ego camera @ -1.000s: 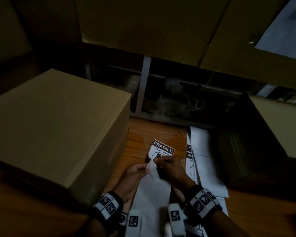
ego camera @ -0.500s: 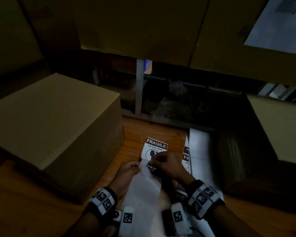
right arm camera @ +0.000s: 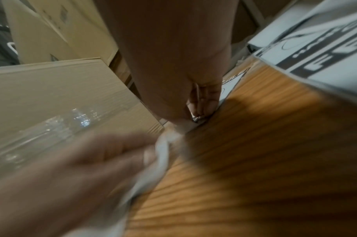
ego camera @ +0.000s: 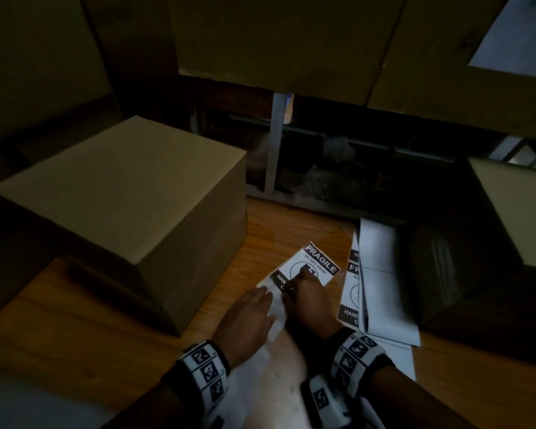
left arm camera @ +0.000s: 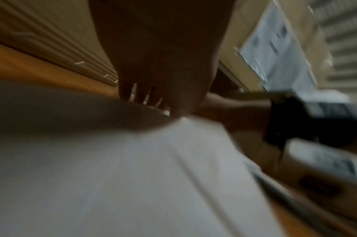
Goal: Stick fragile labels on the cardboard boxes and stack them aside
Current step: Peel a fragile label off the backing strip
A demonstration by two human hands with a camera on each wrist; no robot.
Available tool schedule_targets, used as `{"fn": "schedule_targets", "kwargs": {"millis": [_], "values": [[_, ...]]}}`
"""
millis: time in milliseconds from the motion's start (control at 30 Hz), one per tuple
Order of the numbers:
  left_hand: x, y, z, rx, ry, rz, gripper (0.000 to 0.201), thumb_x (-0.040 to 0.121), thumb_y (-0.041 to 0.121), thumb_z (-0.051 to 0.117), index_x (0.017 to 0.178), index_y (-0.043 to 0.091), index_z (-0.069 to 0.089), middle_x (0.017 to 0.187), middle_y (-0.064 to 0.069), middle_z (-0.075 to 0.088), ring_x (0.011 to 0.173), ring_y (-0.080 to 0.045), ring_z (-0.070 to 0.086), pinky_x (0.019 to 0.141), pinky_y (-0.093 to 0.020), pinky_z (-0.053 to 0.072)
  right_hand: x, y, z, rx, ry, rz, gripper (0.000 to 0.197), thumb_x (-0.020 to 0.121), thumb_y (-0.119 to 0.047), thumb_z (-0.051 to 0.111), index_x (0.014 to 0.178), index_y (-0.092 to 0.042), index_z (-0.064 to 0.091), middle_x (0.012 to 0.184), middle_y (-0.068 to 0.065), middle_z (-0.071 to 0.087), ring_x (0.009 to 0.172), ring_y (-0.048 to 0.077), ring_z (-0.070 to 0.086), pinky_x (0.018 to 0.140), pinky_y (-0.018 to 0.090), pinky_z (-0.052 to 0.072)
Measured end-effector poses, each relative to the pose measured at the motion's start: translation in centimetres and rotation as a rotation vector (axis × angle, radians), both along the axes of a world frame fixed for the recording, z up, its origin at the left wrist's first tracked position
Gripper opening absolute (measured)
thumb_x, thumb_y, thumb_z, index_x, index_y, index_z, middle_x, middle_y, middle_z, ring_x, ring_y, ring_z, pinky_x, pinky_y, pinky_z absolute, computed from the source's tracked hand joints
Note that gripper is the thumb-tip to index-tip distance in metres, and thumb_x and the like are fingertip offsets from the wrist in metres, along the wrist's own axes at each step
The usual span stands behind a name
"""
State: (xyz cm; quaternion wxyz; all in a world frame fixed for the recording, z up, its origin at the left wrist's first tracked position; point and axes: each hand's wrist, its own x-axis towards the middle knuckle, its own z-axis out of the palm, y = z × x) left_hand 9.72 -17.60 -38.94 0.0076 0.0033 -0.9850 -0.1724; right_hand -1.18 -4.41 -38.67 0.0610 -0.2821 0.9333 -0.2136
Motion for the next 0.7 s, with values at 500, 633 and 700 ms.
{"fn": "schedule_targets", "kwargs": {"millis": [500, 633, 700], "values": [[1.9, -1.8, 1.2, -0.378, -0.230, -0.261, 0.074, 0.097, 0.024, 0.048, 0.154, 0.000, 0.007, 0.162, -0.020, 0.001, 0.150, -0.031, 0.001, 0.122, -0.039, 0.001, 1.8, -1.4, 1.1, 0.031, 0.026, -0.007, 0.036, 0.093, -0.046, 0.055, 0.112, -0.018, 0.067, 0.102, 0.006, 0.058, 0.094, 0.021, 0.056, 0.073, 0.031, 0.044], [2.1, -1.5, 0.6, -0.309, -0.251, -0.246, 0.077, 0.094, 0.019, 0.049, 0.153, -0.002, 0.005, 0.162, -0.020, -0.006, 0.150, -0.029, -0.005, 0.119, -0.034, -0.005, 2.4, -2.0, -0.7, 0.079, 0.115, -0.062, 0.036, 0.093, -0.051, 0.047, 0.116, -0.026, 0.060, 0.108, 0.001, 0.057, 0.099, 0.019, 0.051, 0.075, 0.034, 0.049], [2.7, -1.8, -0.5, -0.217, -0.205, -0.236, 0.068, 0.097, 0.019, 0.041, 0.154, 0.000, 0.007, 0.161, -0.017, -0.008, 0.150, -0.029, -0.003, 0.118, -0.033, -0.006, 2.4, -2.0, -1.1, 0.093, 0.155, -0.050, 0.032, 0.095, -0.046, 0.048, 0.115, -0.024, 0.061, 0.108, 0.001, 0.058, 0.098, 0.021, 0.053, 0.074, 0.036, 0.050]]}}
